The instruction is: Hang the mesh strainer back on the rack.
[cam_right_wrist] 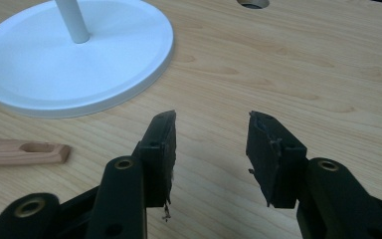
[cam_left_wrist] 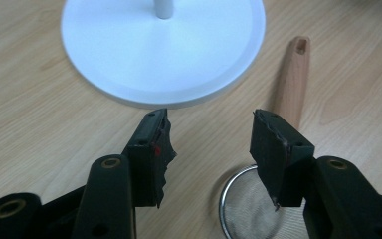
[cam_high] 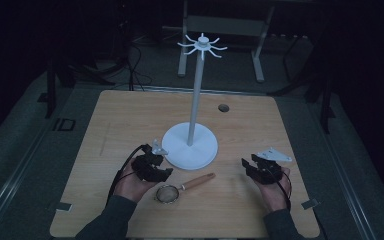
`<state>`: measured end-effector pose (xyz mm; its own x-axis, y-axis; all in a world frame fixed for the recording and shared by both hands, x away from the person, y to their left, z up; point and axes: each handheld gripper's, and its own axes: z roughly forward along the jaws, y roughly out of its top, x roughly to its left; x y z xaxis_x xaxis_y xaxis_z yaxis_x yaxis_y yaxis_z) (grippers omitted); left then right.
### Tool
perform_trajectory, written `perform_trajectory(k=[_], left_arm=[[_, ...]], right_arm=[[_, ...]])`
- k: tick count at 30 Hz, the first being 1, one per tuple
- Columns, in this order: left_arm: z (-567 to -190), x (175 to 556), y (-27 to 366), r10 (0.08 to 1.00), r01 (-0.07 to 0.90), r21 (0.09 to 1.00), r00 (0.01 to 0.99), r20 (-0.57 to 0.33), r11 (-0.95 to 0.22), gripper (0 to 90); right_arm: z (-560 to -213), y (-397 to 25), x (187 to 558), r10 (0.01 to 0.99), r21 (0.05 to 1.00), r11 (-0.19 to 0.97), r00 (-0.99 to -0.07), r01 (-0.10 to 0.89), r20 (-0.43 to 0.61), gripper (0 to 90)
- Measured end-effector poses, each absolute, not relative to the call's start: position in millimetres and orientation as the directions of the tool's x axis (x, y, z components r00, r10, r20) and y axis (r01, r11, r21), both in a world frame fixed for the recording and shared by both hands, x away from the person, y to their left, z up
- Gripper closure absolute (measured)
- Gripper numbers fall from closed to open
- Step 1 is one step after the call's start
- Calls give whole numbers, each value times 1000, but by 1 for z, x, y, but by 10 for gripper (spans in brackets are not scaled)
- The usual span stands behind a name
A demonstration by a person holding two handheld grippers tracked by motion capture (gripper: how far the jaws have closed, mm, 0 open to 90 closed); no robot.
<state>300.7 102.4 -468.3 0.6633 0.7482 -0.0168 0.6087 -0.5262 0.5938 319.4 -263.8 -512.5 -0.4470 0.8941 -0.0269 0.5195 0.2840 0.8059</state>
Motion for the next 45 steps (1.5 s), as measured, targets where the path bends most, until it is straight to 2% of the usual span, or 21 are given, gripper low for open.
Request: perform_trajectory(k=[19, 31, 37, 45], left_arm=[[-462, 322, 67, 664, 585, 468, 748, 5, -662, 618], [-465, 333, 51, 623, 578, 383, 782, -9, -721, 618], [-471, 341, 37, 581, 562, 308, 813, -36, -767, 597], [-476, 346, 27, 560, 556, 259, 826, -65, -790, 589]], right_arm=[[-514, -274, 320, 906, 805, 257, -423, 535, -8, 526], [-516, -274, 320, 907, 800, 261, -420, 540, -13, 521], [-517, -273, 320, 907, 800, 261, -421, 540, -12, 515], [-517, -274, 320, 907, 800, 258, -421, 541, -7, 511]])
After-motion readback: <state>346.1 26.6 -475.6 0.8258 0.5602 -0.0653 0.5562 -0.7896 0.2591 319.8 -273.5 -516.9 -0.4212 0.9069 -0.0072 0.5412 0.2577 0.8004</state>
